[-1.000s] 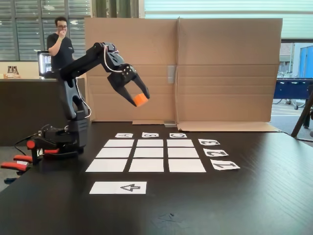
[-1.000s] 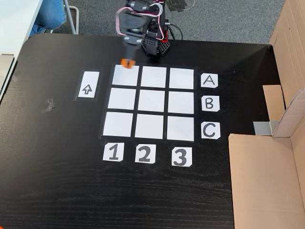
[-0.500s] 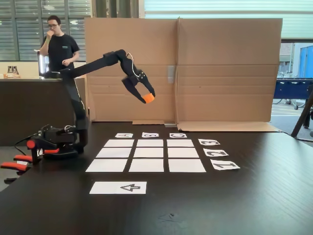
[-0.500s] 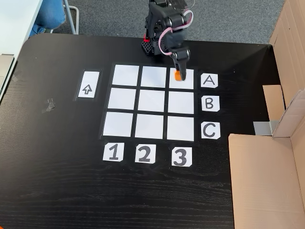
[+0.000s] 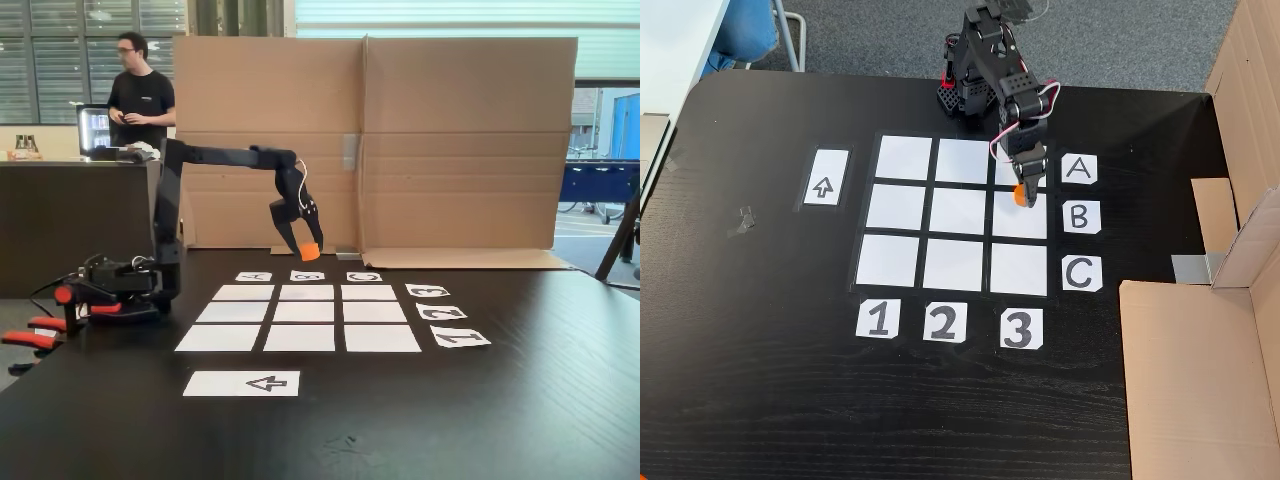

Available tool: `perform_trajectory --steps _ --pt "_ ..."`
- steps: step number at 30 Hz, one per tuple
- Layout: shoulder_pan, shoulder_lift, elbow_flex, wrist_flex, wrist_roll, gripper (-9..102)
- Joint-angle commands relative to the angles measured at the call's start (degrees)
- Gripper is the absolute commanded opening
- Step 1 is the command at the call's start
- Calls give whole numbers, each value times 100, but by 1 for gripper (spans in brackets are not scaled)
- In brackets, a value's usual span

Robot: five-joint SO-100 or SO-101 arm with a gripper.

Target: Pick up the round, orange token and place it in the grid on square B3.

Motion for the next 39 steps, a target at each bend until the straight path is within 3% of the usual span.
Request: perform_trajectory --steps 1,30,39 --pt "0 18 53 18 211 0" --pt "97 -712 299 -475 457 1" --pt "105 -677 431 -580 642 34"
